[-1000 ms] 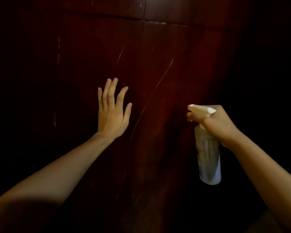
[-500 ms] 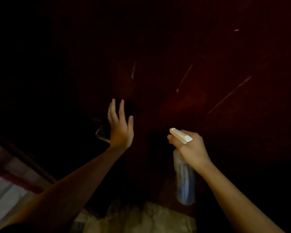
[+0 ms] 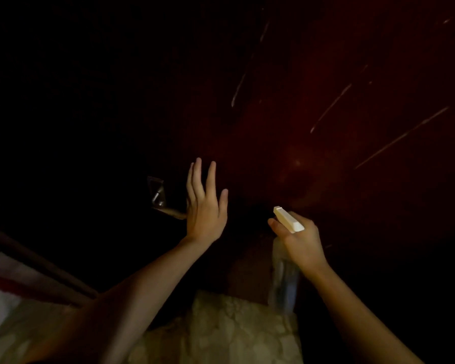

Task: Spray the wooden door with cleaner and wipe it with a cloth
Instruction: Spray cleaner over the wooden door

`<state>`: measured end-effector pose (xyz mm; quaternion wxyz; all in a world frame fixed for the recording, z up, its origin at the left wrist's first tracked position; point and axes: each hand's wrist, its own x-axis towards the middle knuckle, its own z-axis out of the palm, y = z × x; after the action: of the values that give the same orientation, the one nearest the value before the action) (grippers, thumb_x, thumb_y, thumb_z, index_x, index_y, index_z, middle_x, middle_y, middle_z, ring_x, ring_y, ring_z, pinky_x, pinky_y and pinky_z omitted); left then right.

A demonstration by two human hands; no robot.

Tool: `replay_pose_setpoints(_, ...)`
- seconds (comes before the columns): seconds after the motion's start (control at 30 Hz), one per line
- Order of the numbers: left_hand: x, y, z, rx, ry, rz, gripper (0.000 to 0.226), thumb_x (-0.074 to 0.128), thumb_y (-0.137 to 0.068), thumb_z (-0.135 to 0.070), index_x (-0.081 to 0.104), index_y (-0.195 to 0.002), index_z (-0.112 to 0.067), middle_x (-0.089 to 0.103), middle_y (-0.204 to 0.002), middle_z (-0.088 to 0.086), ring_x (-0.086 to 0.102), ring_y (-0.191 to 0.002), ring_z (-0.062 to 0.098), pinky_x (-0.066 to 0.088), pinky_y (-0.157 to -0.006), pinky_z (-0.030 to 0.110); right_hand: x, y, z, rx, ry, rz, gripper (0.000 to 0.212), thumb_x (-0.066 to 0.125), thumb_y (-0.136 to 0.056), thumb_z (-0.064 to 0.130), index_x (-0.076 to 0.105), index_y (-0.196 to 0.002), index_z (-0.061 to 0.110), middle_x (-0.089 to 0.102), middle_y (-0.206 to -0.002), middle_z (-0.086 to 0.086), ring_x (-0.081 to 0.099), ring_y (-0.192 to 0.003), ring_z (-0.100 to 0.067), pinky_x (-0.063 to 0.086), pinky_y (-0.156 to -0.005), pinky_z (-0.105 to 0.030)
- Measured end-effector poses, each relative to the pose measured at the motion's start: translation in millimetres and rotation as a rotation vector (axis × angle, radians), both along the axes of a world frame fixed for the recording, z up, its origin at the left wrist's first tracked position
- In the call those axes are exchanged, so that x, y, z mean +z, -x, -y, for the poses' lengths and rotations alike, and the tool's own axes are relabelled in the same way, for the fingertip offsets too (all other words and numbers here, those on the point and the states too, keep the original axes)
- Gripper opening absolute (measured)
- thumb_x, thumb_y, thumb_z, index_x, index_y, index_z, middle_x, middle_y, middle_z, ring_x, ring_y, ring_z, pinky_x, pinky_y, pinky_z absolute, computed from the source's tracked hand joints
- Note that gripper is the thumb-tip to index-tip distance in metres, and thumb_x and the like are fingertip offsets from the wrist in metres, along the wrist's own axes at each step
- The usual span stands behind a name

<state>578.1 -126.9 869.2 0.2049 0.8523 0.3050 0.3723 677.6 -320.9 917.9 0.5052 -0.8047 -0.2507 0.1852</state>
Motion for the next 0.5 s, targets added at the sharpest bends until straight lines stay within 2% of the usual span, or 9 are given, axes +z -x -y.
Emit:
replay_pose_setpoints(0.13,-27.3,-9.8,22.9,-0.043,-0.007,-0.085,0.074,0.055,-0.101,-0.022,0.018,-0.165,-0.016,0.002,-0.173,0.013,0.008,-0.160,0.034,0.035,-0.122,0.057,-19.4,3.1,23.6,-0.033,0.054,-0.030,0.006,0.076,-0.090,0.027,0.073,-0.093,0.023,0.073,-0.086,-0.011,0.069,-0.078,-0.026,0.052,-0.063,-0.035)
replay_pose_setpoints(0.2,-36.5,-12.2,29.4,-0.075,0.005,-0.100,0.078,0.055,-0.098,-0.017,0.016,-0.165,-0.015,0.000,-0.173,0.015,0.003,-0.161,0.035,0.035,-0.123,0.054,-29.0,2.5,26.1,-0.061,0.078,0.002,0.015,0.076,-0.089,0.034,0.074,-0.094,0.020,0.072,-0.084,-0.009,0.070,-0.074,-0.025,0.054,-0.063,-0.042)
replay_pose_setpoints(0.27,-41.3,-13.8,35.4,-0.090,0.016,-0.115,0.083,0.056,-0.094,-0.014,0.013,-0.165,-0.015,-0.003,-0.173,0.015,-0.001,-0.161,0.035,0.036,-0.123,0.051,-35.7,1.4,27.9,-0.096,0.092,0.020,0.031,0.074,-0.082,0.050,0.074,-0.094,0.021,0.071,-0.083,-0.005,0.070,-0.071,-0.021,0.055,-0.064,-0.045)
replay_pose_setpoints(0.37,-44.7,-18.7,49.1,-0.107,0.039,-0.140,0.087,0.058,-0.092,-0.012,0.012,-0.166,-0.015,-0.004,-0.173,0.015,-0.002,-0.161,0.035,0.040,-0.121,0.052,-46.9,-3.2,41.3,-0.132,0.146,-0.029,0.048,0.068,-0.070,0.064,0.073,-0.089,0.021,0.073,-0.076,-0.006,0.072,-0.068,-0.024,0.059,-0.064,-0.054)
replay_pose_setpoints(0.43,-48.6,-23.2,60.5,-0.150,0.009,-0.178,0.086,0.057,-0.092,-0.014,0.013,-0.166,-0.015,-0.004,-0.173,0.015,-0.001,-0.161,0.035,0.039,-0.121,0.054,-52.7,-8.5,58.6,-0.191,0.148,-0.055,0.047,0.069,-0.069,0.064,0.074,-0.089,0.022,0.075,-0.077,-0.005,0.074,-0.069,-0.024,0.060,-0.066,-0.056)
replay_pose_setpoints(0.5,-52.8,-30.6,73.6,-0.219,-0.052,-0.217,0.085,0.057,-0.092,-0.015,0.014,-0.166,-0.015,-0.002,-0.173,0.015,0.000,-0.161,0.035,0.032,-0.123,0.058,-57.2,-18.0,82.1,-0.267,0.121,-0.056,0.032,0.077,-0.077,0.050,0.076,-0.097,0.025,0.077,-0.083,-0.001,0.076,-0.078,-0.018,0.061,-0.075,-0.051)
